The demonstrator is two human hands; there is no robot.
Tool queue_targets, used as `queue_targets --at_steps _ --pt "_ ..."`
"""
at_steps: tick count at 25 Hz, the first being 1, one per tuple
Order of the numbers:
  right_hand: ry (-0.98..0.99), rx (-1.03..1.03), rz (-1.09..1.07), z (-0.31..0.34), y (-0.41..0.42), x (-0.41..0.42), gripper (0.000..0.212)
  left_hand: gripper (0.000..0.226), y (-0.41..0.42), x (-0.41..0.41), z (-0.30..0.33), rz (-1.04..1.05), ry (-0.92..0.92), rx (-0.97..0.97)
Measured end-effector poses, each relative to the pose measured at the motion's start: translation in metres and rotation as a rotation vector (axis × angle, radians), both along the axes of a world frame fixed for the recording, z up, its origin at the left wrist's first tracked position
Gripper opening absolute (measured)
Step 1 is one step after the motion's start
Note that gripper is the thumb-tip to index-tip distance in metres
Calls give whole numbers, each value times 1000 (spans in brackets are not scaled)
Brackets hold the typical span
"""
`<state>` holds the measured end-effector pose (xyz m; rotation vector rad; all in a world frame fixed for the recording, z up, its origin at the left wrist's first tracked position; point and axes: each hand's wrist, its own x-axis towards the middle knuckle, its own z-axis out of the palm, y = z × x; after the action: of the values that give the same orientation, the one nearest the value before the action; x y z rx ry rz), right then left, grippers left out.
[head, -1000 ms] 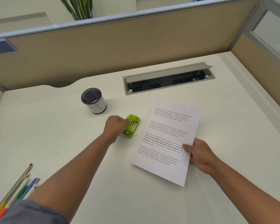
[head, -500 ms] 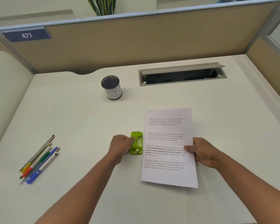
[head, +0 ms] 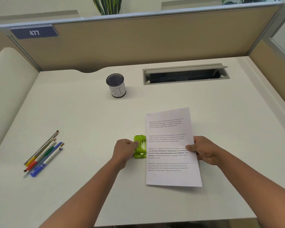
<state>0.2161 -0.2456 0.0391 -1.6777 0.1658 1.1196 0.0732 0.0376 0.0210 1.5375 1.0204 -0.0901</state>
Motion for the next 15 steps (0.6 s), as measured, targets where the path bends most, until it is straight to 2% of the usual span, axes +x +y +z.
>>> queue_targets --at_steps 15 --pt "-21 -19 68 -1 24 0 28 29 -4 -2 3 0 -5 1"
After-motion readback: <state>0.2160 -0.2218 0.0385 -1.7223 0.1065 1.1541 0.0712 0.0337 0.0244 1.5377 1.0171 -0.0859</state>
